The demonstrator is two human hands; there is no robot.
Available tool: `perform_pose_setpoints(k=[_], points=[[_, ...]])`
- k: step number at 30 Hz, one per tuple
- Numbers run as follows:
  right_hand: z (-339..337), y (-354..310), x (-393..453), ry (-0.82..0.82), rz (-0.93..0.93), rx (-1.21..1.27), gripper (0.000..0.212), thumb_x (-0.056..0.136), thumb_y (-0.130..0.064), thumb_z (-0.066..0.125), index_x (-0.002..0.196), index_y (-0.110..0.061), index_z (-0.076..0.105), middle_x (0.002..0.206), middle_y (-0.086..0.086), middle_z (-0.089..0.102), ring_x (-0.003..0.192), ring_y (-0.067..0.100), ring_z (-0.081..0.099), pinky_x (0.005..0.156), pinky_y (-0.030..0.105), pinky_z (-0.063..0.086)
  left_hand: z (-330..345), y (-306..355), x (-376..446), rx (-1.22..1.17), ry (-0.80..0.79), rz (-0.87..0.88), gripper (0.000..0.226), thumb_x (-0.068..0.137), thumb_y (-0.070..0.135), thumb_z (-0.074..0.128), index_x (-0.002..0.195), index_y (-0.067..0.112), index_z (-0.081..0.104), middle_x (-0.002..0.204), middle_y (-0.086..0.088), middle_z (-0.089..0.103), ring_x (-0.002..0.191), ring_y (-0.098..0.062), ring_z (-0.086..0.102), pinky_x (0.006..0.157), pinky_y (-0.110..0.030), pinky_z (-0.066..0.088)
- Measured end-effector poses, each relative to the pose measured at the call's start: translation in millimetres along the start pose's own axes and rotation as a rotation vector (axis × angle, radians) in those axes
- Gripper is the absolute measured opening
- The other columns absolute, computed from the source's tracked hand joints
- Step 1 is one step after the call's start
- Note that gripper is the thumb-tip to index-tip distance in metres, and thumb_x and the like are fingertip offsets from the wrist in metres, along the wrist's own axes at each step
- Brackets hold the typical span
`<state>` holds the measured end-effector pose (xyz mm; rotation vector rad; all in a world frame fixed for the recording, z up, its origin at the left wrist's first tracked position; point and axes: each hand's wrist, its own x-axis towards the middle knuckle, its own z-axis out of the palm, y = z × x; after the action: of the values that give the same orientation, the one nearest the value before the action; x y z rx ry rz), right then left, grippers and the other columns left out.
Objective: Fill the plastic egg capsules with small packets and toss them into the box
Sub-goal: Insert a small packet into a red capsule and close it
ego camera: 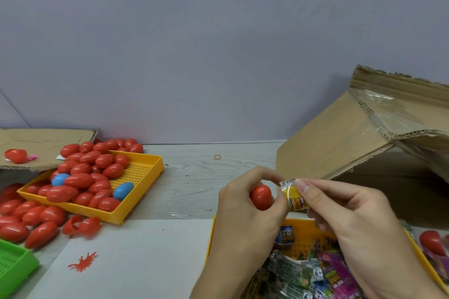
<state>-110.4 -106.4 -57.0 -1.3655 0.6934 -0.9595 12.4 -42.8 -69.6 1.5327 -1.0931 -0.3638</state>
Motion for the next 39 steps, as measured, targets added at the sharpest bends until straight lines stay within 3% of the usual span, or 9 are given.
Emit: perform_pose_setpoints(k=[7,17,20,22,24,28,31,34,39], points=[[0.0,-0.1,0.4,-0.023,0.003,-0.039,0.028,0.054,-0.048,0.070,0.079,-0.039,0.079,0.055,-0.009,0.066,0.049,-0.001,0.060,0.045,0.010,0.043,-1.2,3.2,0.2,0.015,0.033,0.034,0.017,0.087,0.017,0.068,0.083,0.033,0.066,0.063,0.017,0.058,0.056,-0.002,0.054,0.055,-0.008,0.040],[-0.9,1.4,0.8,0.003,0.002,-0.062,0.026,0.057,-0.046,0.069,0.081,-0.042,0.078,0.057,-0.008,0.068,0.050,-0.002,0.061,0.046,0.011,0.045,-1.6,2.9,-0.6,0.031,0.003,0.025,0.006,0.086,0.030,0.067,0.086,0.036,0.065,0.074,0.020,0.061,0.065,-0.001,0.057,0.058,-0.010,0.044],[-2.7,2.9,1.9,0.081,-0.001,-0.030,0.023,0.061,-0.043,0.069,0.082,-0.043,0.077,0.057,-0.009,0.067,0.050,-0.002,0.060,0.045,0.014,0.044,-2.8,3.3,-2.6,-0.093,-0.052,-0.038,0.017,0.077,0.047,0.055,0.088,0.036,0.062,0.068,0.009,0.056,0.056,-0.006,0.050,0.057,-0.022,0.045],[-4.5,3.8,3.1,0.135,-0.004,-0.009,0.023,0.060,-0.044,0.069,0.082,-0.046,0.076,0.059,-0.010,0.068,0.054,-0.003,0.061,0.051,0.015,0.044,-2.5,4.1,-2.5,-0.217,-0.062,-0.130,0.017,0.076,0.042,0.046,0.086,0.037,0.059,0.068,0.005,0.052,0.058,-0.010,0.045,0.058,-0.035,0.041],[-5.1,3.6,3.8,0.161,-0.010,0.008,0.024,0.059,-0.046,0.069,0.081,-0.046,0.076,0.060,-0.012,0.069,0.056,-0.004,0.061,0.057,0.017,0.044,-1.6,2.3,-1.3,-0.240,-0.037,-0.179,0.017,0.080,0.038,0.043,0.084,0.037,0.059,0.070,0.007,0.054,0.061,-0.011,0.047,0.061,-0.039,0.041],[-2.8,3.9,4.1,0.155,-0.017,-0.003,0.023,0.061,-0.045,0.069,0.084,-0.044,0.075,0.061,-0.013,0.068,0.054,-0.004,0.060,0.061,0.021,0.042,1.5,-1.3,-0.2,-0.132,-0.019,-0.130,0.003,0.090,0.040,0.063,0.091,0.039,0.061,0.077,0.017,0.061,0.069,-0.008,0.058,0.067,-0.029,0.052],[-3.8,5.5,4.4,0.139,-0.020,-0.013,0.020,0.062,-0.046,0.068,0.081,-0.048,0.076,0.063,-0.014,0.069,0.055,-0.004,0.060,0.053,0.013,0.045,2.3,-2.6,0.0,-0.126,-0.007,-0.142,0.023,0.084,0.036,0.075,0.099,0.038,0.058,0.087,0.012,0.067,0.078,-0.008,0.066,0.071,-0.030,0.056],[-4.8,5.5,4.5,0.136,-0.018,-0.009,0.015,0.066,-0.042,0.069,0.078,-0.047,0.076,0.064,-0.013,0.070,0.054,-0.004,0.060,0.051,0.011,0.045,0.3,-0.6,0.6,-0.126,-0.025,-0.135,0.023,0.081,0.032,0.079,0.095,0.034,0.061,0.090,0.009,0.068,0.081,-0.007,0.067,0.072,-0.031,0.058],[-2.6,4.4,4.2,0.126,-0.029,-0.029,0.021,0.060,-0.047,0.068,0.080,-0.050,0.075,0.068,-0.014,0.072,0.058,-0.005,0.062,0.063,0.019,0.043,-0.1,-1.0,1.3,-0.187,-0.084,-0.126,0.020,0.084,0.024,0.078,0.096,0.034,0.066,0.095,0.008,0.068,0.088,-0.010,0.068,0.077,-0.036,0.061]])
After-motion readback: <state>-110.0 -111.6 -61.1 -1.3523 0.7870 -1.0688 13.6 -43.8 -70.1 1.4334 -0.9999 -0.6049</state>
